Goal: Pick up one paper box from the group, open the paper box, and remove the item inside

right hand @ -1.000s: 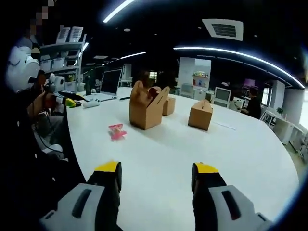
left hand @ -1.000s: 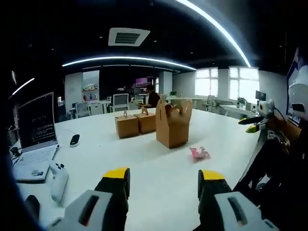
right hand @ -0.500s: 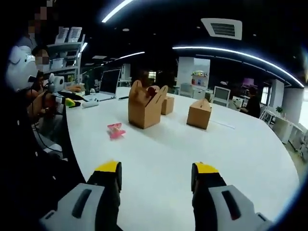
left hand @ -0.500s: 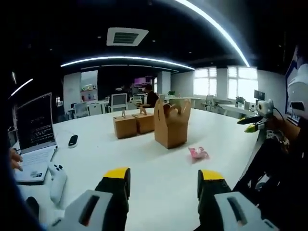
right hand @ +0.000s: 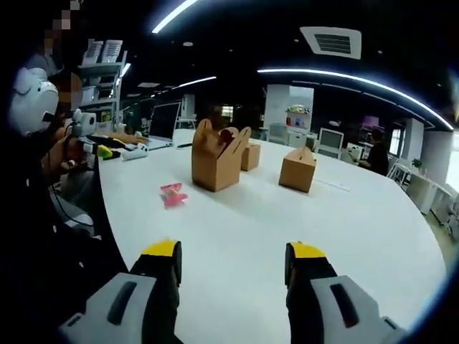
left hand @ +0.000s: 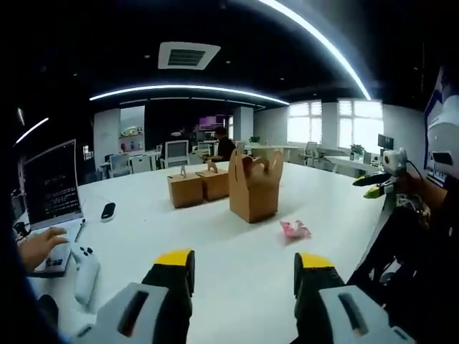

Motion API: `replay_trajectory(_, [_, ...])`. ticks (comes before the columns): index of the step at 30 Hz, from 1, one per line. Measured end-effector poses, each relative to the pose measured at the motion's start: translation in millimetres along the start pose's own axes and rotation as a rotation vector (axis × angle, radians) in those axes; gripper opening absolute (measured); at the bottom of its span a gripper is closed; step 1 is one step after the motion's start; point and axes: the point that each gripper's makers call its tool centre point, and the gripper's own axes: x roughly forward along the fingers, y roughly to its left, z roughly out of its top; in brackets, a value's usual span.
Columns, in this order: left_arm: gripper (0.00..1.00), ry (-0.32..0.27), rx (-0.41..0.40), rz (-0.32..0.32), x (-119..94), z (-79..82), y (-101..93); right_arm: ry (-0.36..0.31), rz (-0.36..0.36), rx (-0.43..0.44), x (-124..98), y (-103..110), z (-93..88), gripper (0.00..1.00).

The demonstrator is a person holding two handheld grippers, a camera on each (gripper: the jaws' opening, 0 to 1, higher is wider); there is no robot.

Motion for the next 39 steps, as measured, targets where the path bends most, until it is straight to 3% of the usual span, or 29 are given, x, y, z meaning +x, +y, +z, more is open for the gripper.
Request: replay_trajectory(39, [0.56, 0.017, -0.001, -0.004, 4.3, -4.9, 1.2, 0.016, -0.008, 0.012, -2.9, -4.3, -9.7, 0.58])
